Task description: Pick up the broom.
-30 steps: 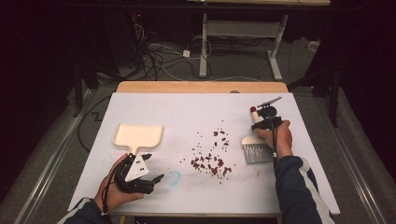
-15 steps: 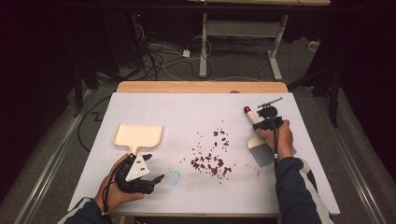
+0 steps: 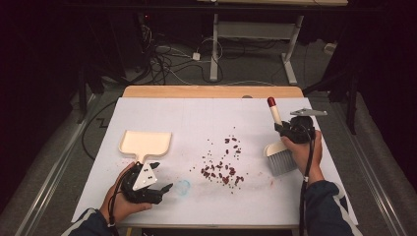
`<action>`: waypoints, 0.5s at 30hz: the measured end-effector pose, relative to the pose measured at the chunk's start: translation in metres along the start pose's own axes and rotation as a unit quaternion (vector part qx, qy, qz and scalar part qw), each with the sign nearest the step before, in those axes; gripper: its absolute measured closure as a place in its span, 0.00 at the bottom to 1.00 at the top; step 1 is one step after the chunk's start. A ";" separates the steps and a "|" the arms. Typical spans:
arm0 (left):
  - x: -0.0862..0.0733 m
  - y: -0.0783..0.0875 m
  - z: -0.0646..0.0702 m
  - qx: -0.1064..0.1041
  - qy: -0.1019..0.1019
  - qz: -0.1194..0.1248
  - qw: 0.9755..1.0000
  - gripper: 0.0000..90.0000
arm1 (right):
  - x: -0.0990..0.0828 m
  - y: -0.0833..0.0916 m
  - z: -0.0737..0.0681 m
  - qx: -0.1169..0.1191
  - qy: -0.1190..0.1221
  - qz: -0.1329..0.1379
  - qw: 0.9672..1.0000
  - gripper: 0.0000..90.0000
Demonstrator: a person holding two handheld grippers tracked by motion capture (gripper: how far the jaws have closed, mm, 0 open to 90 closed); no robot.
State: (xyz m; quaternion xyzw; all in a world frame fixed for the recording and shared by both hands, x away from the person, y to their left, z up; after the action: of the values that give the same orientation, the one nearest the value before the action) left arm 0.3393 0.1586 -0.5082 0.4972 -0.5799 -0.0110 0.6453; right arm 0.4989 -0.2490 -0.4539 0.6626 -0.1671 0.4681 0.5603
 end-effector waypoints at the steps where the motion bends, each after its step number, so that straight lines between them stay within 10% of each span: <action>1: 0.000 0.000 0.000 0.000 0.000 0.000 1.000 0.23 | 0.001 0.005 -0.002 0.005 0.005 0.016 1.000 0.79; 15: 0.002 0.001 0.002 0.001 -0.003 0.004 1.000 0.23 | 0.016 0.054 -0.030 0.016 0.036 0.113 0.993 0.79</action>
State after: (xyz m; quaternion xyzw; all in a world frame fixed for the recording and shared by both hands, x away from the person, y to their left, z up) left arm 0.3382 0.1569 -0.5061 0.4951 -0.5837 -0.0091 0.6435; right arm 0.4539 -0.2339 -0.4116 0.6310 -0.2127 0.5546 0.4990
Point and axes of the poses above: each handheld gripper's, and its own axes: y roughly backward along the jaws, x roughly out of its top, z roughly to its right, the point moved 8 cm from there along -y, roughly forward along the jaws, and after that the axes turned 4 degrees about y, right-handed, at the moved point
